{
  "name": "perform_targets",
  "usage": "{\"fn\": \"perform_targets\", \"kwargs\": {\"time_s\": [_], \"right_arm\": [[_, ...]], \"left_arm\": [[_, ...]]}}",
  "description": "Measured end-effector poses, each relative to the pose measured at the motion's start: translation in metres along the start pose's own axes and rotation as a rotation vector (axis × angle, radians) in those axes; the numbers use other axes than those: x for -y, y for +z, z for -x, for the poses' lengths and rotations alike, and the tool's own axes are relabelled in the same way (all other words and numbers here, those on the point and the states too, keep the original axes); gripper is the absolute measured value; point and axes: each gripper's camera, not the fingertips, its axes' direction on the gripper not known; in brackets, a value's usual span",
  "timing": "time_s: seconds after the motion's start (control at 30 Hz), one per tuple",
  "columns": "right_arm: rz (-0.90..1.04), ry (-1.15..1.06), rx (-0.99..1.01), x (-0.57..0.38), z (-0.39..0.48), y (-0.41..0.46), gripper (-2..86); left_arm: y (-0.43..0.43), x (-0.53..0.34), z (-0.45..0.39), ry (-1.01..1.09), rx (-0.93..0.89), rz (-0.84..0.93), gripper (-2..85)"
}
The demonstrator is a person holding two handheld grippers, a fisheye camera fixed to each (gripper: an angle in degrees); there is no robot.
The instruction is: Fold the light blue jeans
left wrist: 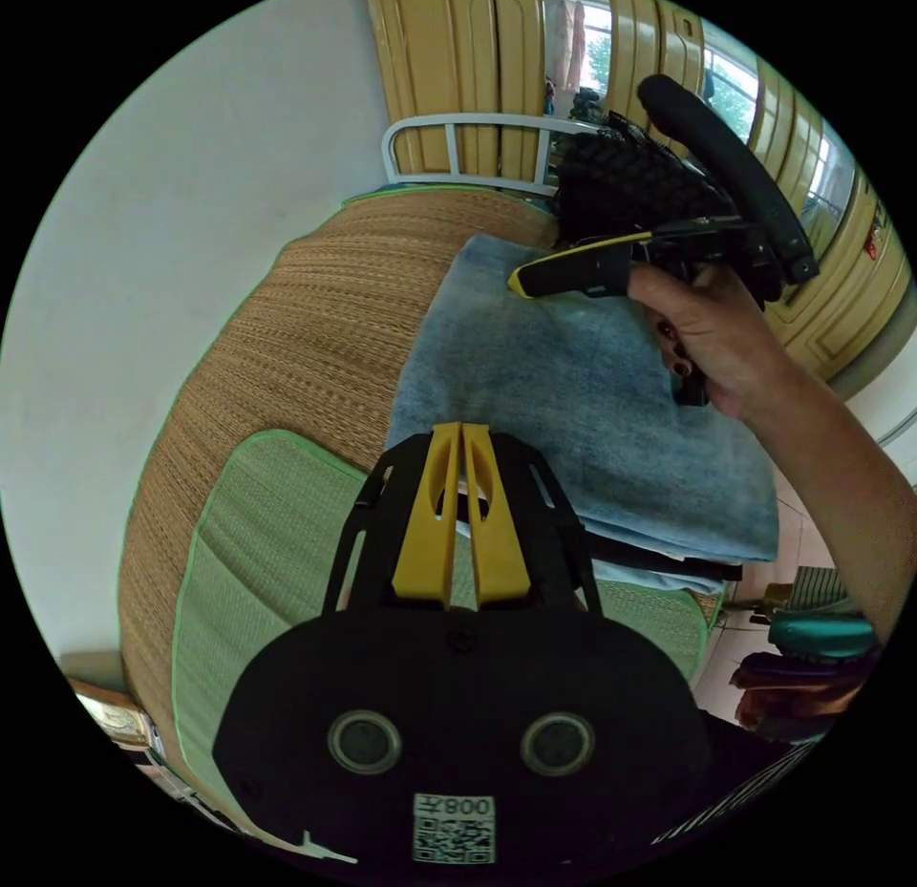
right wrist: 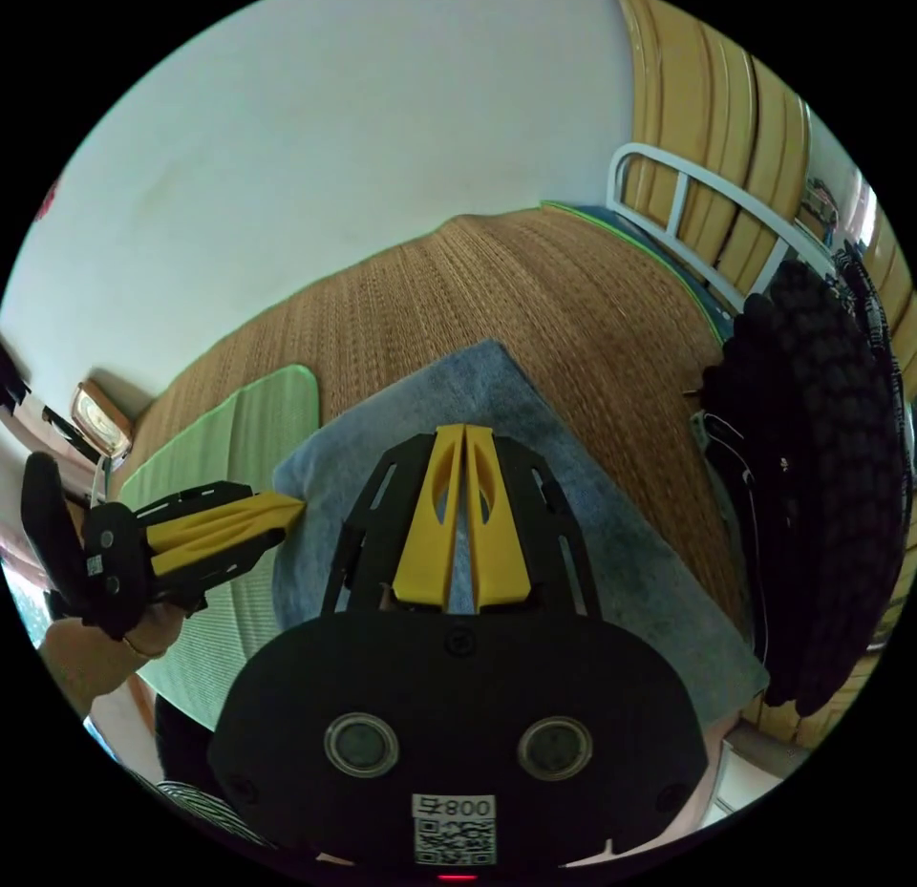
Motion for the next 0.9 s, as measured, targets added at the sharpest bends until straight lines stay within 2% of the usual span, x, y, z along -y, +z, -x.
{"fn": "perform_targets", "kwargs": {"time_s": [0.2, 0.27, 0.4, 0.5, 0.57, 0.77, 0.9], "right_arm": [[0.010, -0.045, 0.016, -0.003, 0.003, -0.022, 0.1], [-0.006, -0.080, 0.063, -0.019, 0.002, -0.045, 0.1], [-0.093, -0.138, 0.077, -0.103, 0.002, -0.099, 0.1], [-0.018, -0.128, 0.130, -0.160, 0.002, -0.094, 0.2], [0.037, -0.105, 0.104, -0.182, 0.002, -0.078, 0.2], [-0.095, 0.015, 0.251, -0.186, -0.031, -0.108, 0.3], [-0.306, 0.047, 0.015, -0.160, -0.078, -0.163, 0.8]], "left_arm": [[0.003, -0.016, 0.019, -0.019, -0.083, 0.001, 0.0], [-0.008, -0.025, 0.029, 0.005, -0.199, -0.046, 0.0], [-0.017, -0.043, 0.027, 0.092, -0.277, -0.111, 0.0], [0.005, -0.054, 0.021, 0.147, -0.284, -0.047, 0.1], [0.030, -0.063, 0.024, 0.132, -0.282, 0.033, 0.1], [0.028, -0.096, 0.070, 0.009, -0.494, -0.018, 0.1], [0.025, -0.135, 0.091, -0.012, -0.605, -0.038, 0.1]]}}
